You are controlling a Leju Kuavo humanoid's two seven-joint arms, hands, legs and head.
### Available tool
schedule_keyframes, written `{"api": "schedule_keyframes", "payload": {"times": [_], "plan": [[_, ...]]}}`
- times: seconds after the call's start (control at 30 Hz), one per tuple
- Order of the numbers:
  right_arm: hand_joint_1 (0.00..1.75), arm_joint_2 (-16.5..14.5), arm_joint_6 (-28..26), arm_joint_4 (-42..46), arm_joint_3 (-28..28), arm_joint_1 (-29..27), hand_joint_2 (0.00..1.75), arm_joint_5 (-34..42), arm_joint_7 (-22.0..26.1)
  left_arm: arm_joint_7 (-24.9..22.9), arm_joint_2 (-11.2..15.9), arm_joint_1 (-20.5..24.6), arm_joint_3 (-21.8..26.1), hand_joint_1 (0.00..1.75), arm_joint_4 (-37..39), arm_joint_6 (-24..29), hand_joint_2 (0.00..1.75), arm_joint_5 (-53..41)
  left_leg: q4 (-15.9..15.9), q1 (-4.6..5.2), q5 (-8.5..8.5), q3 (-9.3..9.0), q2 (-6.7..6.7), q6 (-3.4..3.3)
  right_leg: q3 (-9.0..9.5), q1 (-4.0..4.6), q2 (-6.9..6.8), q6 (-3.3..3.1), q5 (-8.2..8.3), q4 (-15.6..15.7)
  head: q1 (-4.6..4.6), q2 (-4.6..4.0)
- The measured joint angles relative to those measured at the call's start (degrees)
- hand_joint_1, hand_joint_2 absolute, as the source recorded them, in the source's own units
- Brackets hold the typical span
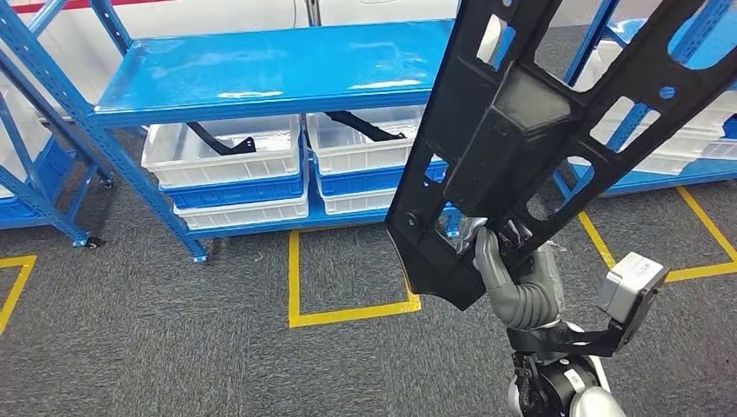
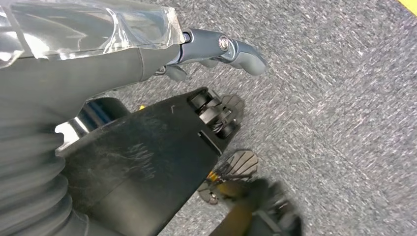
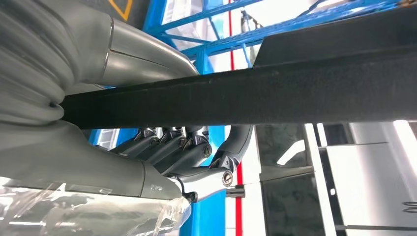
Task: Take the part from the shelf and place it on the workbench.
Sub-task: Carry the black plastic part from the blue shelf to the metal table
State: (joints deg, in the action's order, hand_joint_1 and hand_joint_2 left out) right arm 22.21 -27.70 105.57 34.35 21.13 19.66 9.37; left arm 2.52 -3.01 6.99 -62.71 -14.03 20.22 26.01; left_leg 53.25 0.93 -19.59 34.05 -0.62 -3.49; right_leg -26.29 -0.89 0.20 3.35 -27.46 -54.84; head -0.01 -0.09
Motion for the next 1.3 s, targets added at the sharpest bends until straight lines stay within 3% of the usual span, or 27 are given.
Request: {"api": "schedule_keyframes", "payload": {"times": [0.03,0.1,0.13,0.17,0.23,0.27,0.3,0.33,0.37,0.43,0.5,0.57,0.63,0.7,0.77,0.8,0.83,0.87,0.9,0.93,1.0,1.03,1.07,1.13,1.2,1.27,1.3], "plan": [[1.75,-0.01,0.01,0.00,0.00,0.08,1.75,0.00,0.03,0.02,0.01,0.01,0.00,0.00,0.00,0.00,1.75,0.01,0.00,0.06,0.52,0.27,-0.03,0.27,0.85,0.18,0.03,-0.30,-0.57,1.84,-0.04,0.00],[1.75,-0.04,0.01,-0.01,0.01,0.13,1.75,0.02,0.05,0.04,0.04,-0.04,0.00,0.00,0.00,-0.01,1.75,0.02,0.07,-0.01,1.00,0.86,0.02,0.87,0.11,0.13,-0.07,-1.05,0.04,2.20,-0.09,0.00],[1.75,-0.07,0.01,-0.01,0.01,0.16,1.75,0.04,0.04,0.04,0.07,-0.12,-0.01,0.00,0.00,-0.02,1.75,0.04,1.01,-0.13,-0.13,1.43,0.08,1.23,-0.44,0.01,-0.20,-1.52,0.57,2.18,-0.14,0.00],[1.75,-0.08,0.02,-0.02,0.01,0.19,1.75,0.05,0.02,0.04,0.10,-0.19,-0.01,0.00,0.00,-0.04,1.75,0.05,3.20,-0.28,-2.36,2.29,0.14,1.61,-1.05,-0.13,-0.34,-1.93,1.15,2.22,-0.20,0.00],[1.75,-0.10,0.03,-0.02,0.01,0.29,1.75,0.07,0.01,0.04,0.12,-0.26,-0.02,0.00,0.00,-0.07,1.75,0.08,10.91,-0.68,-8.47,4.49,0.18,2.26,-2.34,-0.18,-0.48,-2.42,2.26,2.18,-0.33,0.00],[1.75,-0.10,0.04,-0.02,0.01,0.31,1.75,0.07,0.01,0.04,0.12,-0.25,-0.02,0.00,0.00,-0.07,1.75,0.09,15.11,-0.81,-10.57,5.39,0.18,2.47,-3.06,-0.18,-0.48,-2.45,2.82,2.16,-0.35,0.00],[1.75,-0.12,0.04,-0.02,0.01,0.30,1.75,0.07,0.01,0.04,0.12,-0.24,-0.02,0.00,0.00,-0.07,1.75,0.09,18.06,-0.89,-11.30,5.69,0.18,2.58,-3.82,-0.17,-0.46,-2.45,3.39,2.12,-0.35,0.00],[1.75,-0.13,0.04,-0.02,0.01,0.30,1.75,0.08,0.01,0.03,0.12,-0.23,-0.02,0.00,0.00,-0.08,1.75,0.09,19.09,-0.93,-10.65,5.08,0.18,2.58,-4.62,-0.17,-0.39,-2.39,3.98,2.07,-0.36,0.00],[1.75,-0.14,0.04,-0.02,0.01,0.31,1.75,0.08,0.01,0.03,0.12,-0.21,-0.02,0.00,0.00,-0.08,1.75,0.09,17.85,-0.94,-9.02,3.42,0.19,2.47,-5.42,-0.17,-0.30,-2.29,4.56,2.02,-0.35,0.00],[1.75,-0.15,0.03,-0.02,0.01,0.40,1.75,0.08,0.01,0.02,0.13,-0.07,-0.02,0.00,0.00,-0.09,1.75,0.08,9.91,-0.84,-6.30,-2.51,0.33,1.88,-6.69,-0.11,-0.12,-1.95,5.59,1.92,-0.34,0.00],[1.75,-0.15,0.03,-0.01,-0.02,0.48,1.75,0.07,0.01,0.00,0.14,0.13,-0.02,0.00,0.00,-0.10,1.75,0.07,1.02,-0.53,-6.66,-8.02,0.57,1.27,-7.38,0.00,-0.14,-1.45,6.59,1.91,-0.31,0.00],[1.75,-0.15,0.04,0.00,-0.05,0.48,1.75,0.06,0.01,-0.08,0.14,0.16,-0.02,0.00,0.00,-0.14,1.75,0.08,-2.36,-0.21,-7.22,-9.49,0.65,0.89,-7.82,-0.05,-0.21,-0.83,7.66,2.04,-0.27,0.00],[1.75,-0.08,0.05,0.00,-0.05,0.39,1.75,0.07,0.02,-0.15,0.14,0.04,-0.02,0.00,0.00,-0.26,1.75,0.08,-2.40,-0.35,-6.28,-8.64,0.46,0.21,-8.52,-0.23,-0.17,-0.29,6.94,1.31,-0.25,0.00],[1.75,0.03,0.05,0.00,-0.05,0.28,1.75,0.10,0.02,-0.16,0.14,-0.02,-0.02,0.00,0.00,-0.37,1.75,0.08,-2.48,-0.53,-5.04,-7.43,0.27,-0.60,-10.22,-0.31,-0.12,0.00,2.12,-3.39,-0.16,0.00],[1.75,0.08,0.15,0.00,-0.05,0.15,1.75,0.19,0.12,-0.16,0.14,-0.03,-0.02,0.00,0.00,-0.39,1.75,0.06,-2.28,-0.39,-4.00,-5.88,0.25,-0.93,-12.44,-0.32,-0.11,0.29,-3.40,-11.86,-0.07,0.00],[1.75,0.09,0.30,0.00,-0.05,0.02,1.75,0.35,0.27,-0.16,0.14,-0.05,-0.02,0.00,0.00,-0.40,1.75,0.01,-2.20,-0.36,-3.48,-5.09,0.23,-0.91,-13.09,-0.32,-0.12,0.46,-4.25,-15.63,-0.06,0.00],[1.75,0.09,0.55,0.00,-0.05,-0.11,1.75,0.54,0.55,-0.16,0.14,-0.06,-0.03,0.00,0.00,-0.40,1.75,-0.04,-2.13,-0.33,-2.97,-4.32,0.20,-0.86,-13.04,-0.34,-0.12,0.58,-3.36,-17.78,-0.05,0.00],[1.75,0.09,0.86,0.00,-0.05,-0.23,1.75,0.75,0.90,-0.16,0.14,-0.06,-0.04,0.00,0.00,-0.40,1.75,-0.10,-2.02,-0.33,-2.44,-3.57,0.16,-0.75,-12.13,-0.36,-0.13,0.64,-1.31,-18.00,-0.05,0.00],[1.75,0.09,1.23,0.00,-0.05,-0.30,1.75,0.95,1.24,-0.16,0.13,-0.06,-0.06,0.00,0.00,-0.39,1.75,-0.16,-1.83,-0.35,-1.97,-2.87,0.13,-0.59,-10.18,-0.39,-0.15,0.65,0.92,-15.99,-0.05,0.00],[1.75,0.09,1.61,0.00,-0.05,-0.32,1.75,1.04,1.55,-0.16,0.13,-0.06,-0.08,0.00,0.00,-0.39,1.75,-0.19,-1.55,-0.35,-1.57,-2.23,0.18,-0.37,-7.28,-0.43,0.03,0.58,2.08,-12.16,-0.04,0.00],[1.75,0.09,2.26,0.01,-0.05,-0.24,1.75,1.02,1.92,-0.17,0.12,0.01,-0.13,0.00,0.00,-0.33,1.75,-0.26,-0.76,-0.19,-0.98,-1.19,0.38,0.19,-1.03,-0.32,0.59,0.23,0.82,-2.69,-0.07,0.00],[1.75,0.09,2.47,0.02,-0.05,-0.19,1.75,0.90,2.02,-0.18,0.12,0.09,-0.14,0.00,0.00,-0.29,1.75,-0.29,-0.45,-0.07,-0.63,-0.74,0.50,0.50,0.77,-0.21,0.83,-0.03,-0.48,0.45,-0.09,0.00],[1.75,0.08,2.65,0.02,-0.04,-0.18,1.75,0.74,2.08,-0.19,0.13,0.17,-0.15,0.00,0.00,-0.23,1.75,-0.31,-0.24,0.04,-0.22,-0.30,0.60,0.80,1.45,-0.10,0.81,-0.35,-1.22,2.10,-0.11,0.00],[1.75,0.04,2.81,0.02,-0.01,-0.21,1.75,0.39,2.15,-0.19,0.16,0.15,-0.17,0.00,0.00,-0.15,1.75,-0.33,0.33,-0.06,-0.05,0.63,0.84,1.39,0.71,-0.29,0.17,-1.22,-1.00,2.33,-0.15,0.00],[1.75,0.01,2.84,0.02,0.03,-0.25,1.75,0.15,2.15,-0.19,0.20,-0.12,-0.24,0.00,0.00,-0.12,1.75,-0.33,4.40,-0.41,-3.50,2.44,0.95,2.20,-0.13,-0.50,-0.68,-2.18,-0.18,2.34,-0.23,0.00],[1.75,0.01,2.82,0.02,0.05,-0.27,1.75,0.09,2.15,-0.19,0.20,-0.28,-0.31,0.00,0.00,-0.12,1.75,-0.33,12.73,-0.81,-8.71,5.34,0.91,3.07,-0.97,-0.41,-1.42,-2.62,0.55,2.28,-0.32,0.00],[1.75,-0.01,2.82,0.01,0.07,-0.29,1.75,0.09,2.15,-0.19,0.21,-0.29,-0.32,0.00,0.00,-0.11,1.75,-0.33,16.35,-0.98,-10.12,6.41,0.91,3.34,-1.35,-0.37,-1.76,-2.64,0.85,2.26,-0.33,0.00]]}}
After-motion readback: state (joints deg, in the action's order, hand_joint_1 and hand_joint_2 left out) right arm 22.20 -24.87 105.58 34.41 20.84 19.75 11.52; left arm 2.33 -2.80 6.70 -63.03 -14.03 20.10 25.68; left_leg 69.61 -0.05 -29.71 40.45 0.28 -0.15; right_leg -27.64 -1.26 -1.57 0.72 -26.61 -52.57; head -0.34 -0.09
